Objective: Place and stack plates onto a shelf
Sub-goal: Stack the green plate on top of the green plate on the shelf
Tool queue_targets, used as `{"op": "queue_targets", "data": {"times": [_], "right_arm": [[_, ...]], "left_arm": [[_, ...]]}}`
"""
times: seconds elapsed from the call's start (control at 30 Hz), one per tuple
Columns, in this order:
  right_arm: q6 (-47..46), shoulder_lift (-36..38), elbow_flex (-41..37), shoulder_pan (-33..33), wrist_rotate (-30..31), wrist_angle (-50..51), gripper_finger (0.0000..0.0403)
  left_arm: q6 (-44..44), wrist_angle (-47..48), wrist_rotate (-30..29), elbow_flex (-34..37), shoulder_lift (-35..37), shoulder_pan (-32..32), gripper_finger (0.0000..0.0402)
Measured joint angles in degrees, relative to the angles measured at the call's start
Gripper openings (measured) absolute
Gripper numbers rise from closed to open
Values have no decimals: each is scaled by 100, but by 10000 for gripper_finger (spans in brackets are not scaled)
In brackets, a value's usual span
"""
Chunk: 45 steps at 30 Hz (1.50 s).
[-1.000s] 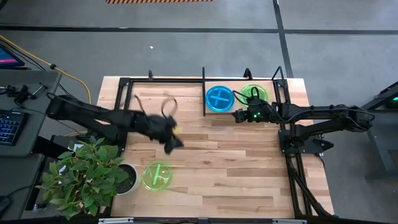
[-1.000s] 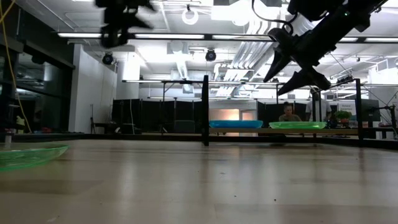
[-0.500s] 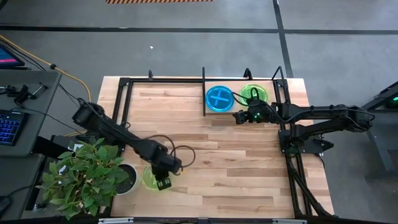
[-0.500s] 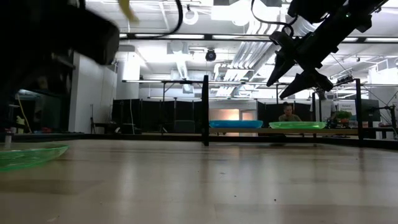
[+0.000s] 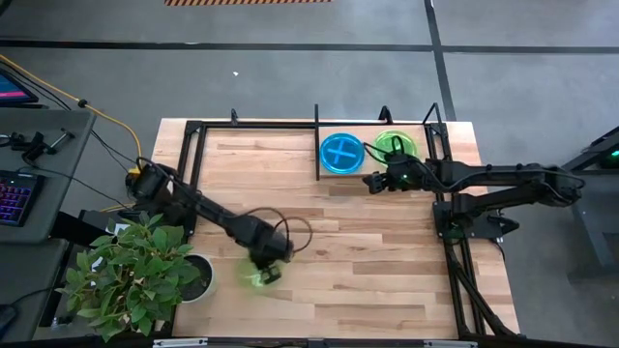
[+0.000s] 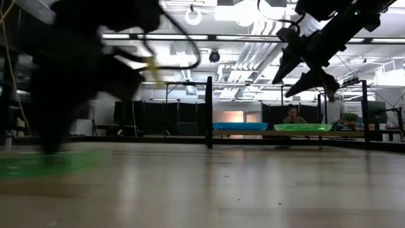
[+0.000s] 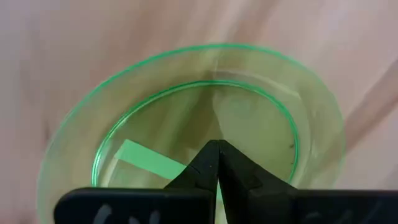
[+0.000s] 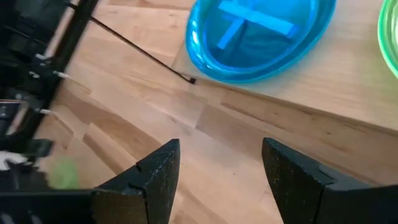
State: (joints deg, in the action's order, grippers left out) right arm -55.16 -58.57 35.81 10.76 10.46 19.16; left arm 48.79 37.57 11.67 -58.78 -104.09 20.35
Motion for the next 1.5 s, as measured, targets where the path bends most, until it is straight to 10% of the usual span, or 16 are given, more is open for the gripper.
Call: {"op": "queue_targets", "data": {"times": [0.43, 1.0, 1.23, 1.5], "right_arm": [[-26, 1355, 0, 0, -23, 162, 210], [120, 2119, 0, 2, 174, 247, 210], [-85, 2070, 0, -4, -403, 651, 210], [-762, 1495, -43, -652, -1044, 1746, 210]], "left_arm": [[-149, -3409, -1370, -113, -703, -1227, 0], [-2167, -2811, -1210, -3488, -2216, -1534, 0], [-3291, -1323, -1066, -3867, -1433, -1631, 0], [-3198, -2076, -1324, -2085, 452, -1599, 0]]}}
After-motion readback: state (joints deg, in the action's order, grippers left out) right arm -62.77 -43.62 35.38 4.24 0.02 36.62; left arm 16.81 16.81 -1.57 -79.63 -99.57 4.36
